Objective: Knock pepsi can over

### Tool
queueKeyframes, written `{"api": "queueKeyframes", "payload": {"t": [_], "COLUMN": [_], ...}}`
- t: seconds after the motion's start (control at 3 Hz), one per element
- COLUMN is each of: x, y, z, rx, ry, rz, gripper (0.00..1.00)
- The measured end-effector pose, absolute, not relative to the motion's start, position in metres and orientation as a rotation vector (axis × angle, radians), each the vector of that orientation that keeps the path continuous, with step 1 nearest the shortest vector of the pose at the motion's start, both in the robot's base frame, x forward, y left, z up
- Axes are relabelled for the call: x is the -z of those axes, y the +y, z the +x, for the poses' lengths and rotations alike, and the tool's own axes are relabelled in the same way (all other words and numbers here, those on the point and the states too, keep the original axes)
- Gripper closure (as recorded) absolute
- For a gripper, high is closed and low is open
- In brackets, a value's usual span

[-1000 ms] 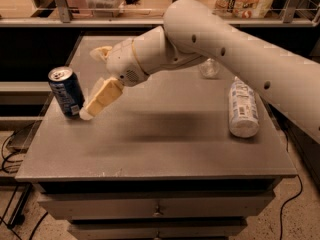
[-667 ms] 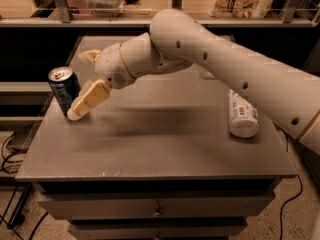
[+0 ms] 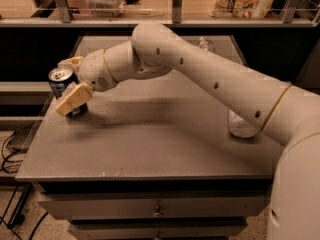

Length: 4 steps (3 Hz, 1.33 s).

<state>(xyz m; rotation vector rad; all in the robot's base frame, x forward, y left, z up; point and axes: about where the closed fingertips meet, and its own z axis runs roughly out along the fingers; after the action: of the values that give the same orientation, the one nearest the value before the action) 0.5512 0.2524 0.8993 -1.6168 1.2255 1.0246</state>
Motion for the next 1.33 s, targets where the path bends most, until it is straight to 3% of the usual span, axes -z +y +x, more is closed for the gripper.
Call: {"api": "queueKeyframes", "payload": {"t": [0.67,1.0,1.33], "x": [-0.904,-0.912,-0.912], "y": [0.251,0.227,0.189], "z": [0.557,0.565,0.581], "rx": [-0.976,-0.832,-0.652], "ry": [1.211,1.276,1.370], "rz": [-1.689,-1.791,-1.887], "gripper": [0.65,0.88,1.00]}}
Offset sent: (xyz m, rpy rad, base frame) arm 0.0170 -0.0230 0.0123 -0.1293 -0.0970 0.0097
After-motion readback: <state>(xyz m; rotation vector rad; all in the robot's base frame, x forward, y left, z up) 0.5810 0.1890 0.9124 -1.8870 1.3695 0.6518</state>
